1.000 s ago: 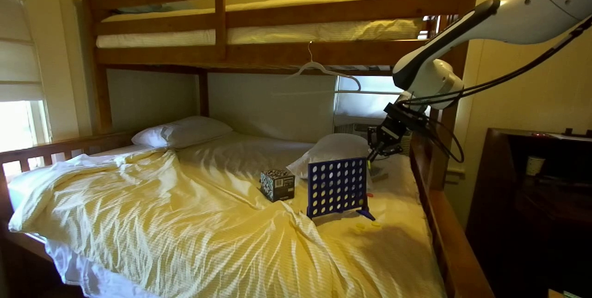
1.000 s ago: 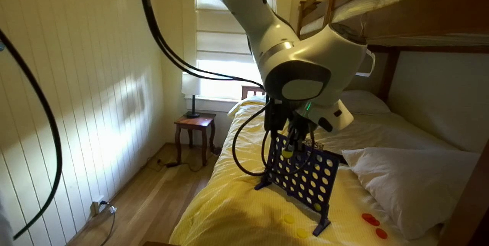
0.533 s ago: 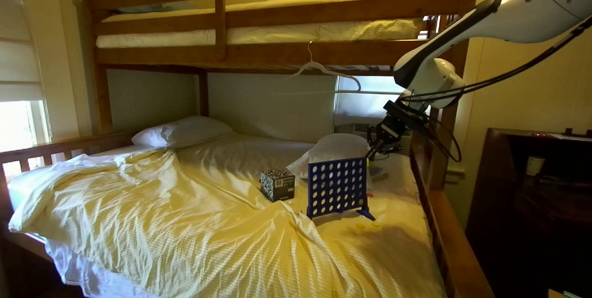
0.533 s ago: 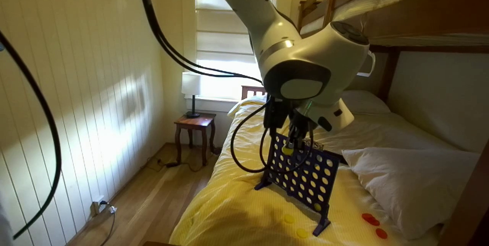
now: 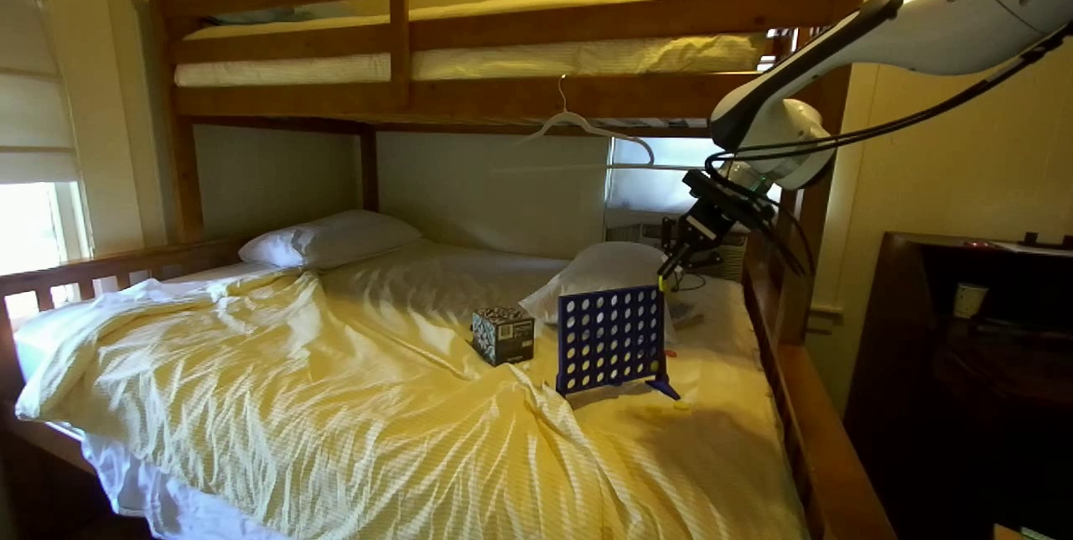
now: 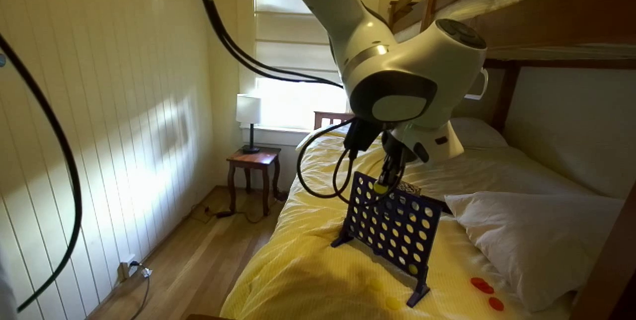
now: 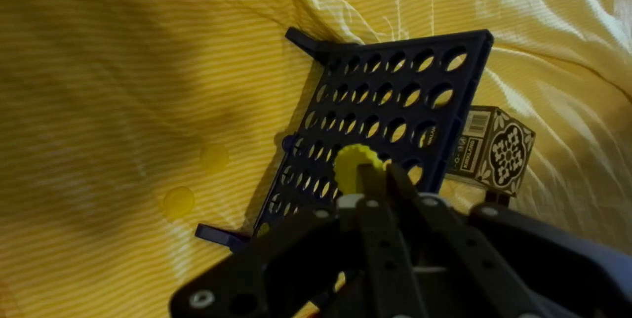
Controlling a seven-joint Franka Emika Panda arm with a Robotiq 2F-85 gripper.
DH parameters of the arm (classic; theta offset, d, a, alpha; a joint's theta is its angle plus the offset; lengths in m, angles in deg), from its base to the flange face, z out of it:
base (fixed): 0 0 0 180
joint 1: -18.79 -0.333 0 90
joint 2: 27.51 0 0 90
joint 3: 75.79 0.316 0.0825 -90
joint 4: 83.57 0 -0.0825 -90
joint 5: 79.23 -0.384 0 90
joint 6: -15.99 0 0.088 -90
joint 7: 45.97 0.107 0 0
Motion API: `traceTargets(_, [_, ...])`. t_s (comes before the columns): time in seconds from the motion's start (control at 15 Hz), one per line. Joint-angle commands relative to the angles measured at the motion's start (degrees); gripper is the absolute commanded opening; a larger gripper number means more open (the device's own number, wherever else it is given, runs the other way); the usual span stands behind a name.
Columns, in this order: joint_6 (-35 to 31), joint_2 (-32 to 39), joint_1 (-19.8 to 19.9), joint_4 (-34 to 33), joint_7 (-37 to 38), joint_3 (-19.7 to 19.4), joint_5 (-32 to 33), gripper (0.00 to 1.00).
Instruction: Put the yellow disc in the blue board
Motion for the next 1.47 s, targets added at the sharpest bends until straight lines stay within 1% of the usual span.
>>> traceTargets(0.0, [-1.97,2.02,0.46,-3.01,6.41,0.06,-2.10,0.02])
traceTargets(0.2, [-3.88,3.90,0.54,-4.57,9.49,0.02,-2.62,0.02])
traceTargets(0.33, [-4.02,5.43,0.74,-5.73,10.83,-0.16,-3.23,0.02])
traceTargets(0.53, [-4.51,7.68,1.01,-7.47,9.85,-0.35,-5.53,0.02])
traceTargets(0.93, [-5.44,10.46,1.73,-9.50,11.70,-0.87,-7.30,0.02])
traceTargets(1.4, [-9.19,12.30,1.76,-10.94,12.54,-0.65,-11.73,0.02])
